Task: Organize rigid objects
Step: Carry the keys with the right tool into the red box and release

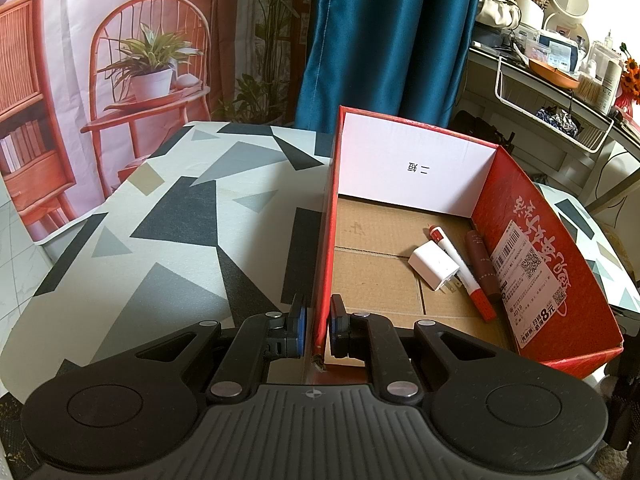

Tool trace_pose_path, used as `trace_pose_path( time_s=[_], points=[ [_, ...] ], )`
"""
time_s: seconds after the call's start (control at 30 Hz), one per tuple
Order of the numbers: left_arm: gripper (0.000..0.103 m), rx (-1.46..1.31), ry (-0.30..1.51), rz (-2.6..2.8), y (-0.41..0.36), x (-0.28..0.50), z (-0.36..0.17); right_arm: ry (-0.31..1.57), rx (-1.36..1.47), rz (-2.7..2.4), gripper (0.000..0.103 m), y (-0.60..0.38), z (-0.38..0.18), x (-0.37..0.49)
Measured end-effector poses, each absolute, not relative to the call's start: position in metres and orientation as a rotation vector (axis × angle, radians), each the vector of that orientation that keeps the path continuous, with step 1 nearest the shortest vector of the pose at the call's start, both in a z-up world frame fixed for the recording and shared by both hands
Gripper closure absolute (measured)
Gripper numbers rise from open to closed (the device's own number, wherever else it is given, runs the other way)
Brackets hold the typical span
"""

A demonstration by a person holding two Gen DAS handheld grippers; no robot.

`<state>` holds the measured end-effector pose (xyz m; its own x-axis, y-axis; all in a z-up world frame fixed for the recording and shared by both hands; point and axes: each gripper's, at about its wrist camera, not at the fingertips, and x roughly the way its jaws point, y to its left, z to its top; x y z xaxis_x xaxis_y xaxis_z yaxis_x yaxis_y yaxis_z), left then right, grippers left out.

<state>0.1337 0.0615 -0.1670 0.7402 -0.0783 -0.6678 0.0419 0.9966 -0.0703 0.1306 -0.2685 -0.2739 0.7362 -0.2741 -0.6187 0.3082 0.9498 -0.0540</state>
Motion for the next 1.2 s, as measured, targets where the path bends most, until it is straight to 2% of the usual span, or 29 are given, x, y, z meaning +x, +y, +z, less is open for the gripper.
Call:
trace_pose_path(
  time_s=[0.37, 0.83, 1.0, 1.2],
  points=[
    [0.090, -0.052, 0.734, -0.065, 0.062, 0.134, -0.167, 0.579, 0.049, -0.273, 0.075, -0.269, -0.250, 0.116],
    [0.090, -0.052, 0.734, -0.064, 0.062, 0.134, -0.168, 0.392, -0.090, -0.055, 0.075, -0.237, -0.156, 0.159],
    [0.090, -0.053, 0.734, -0.064, 0.062, 0.134, -0.169, 0.415, -0.161, 0.068, 0.075, -0.210, -0.148, 0.189],
    [0.090, -0.053, 0.734, -0.064, 0.062, 0.134, -0.169, 0.503, -0.219, 0.127, 0.075, -0.183, -0.164, 0.215]
  ],
)
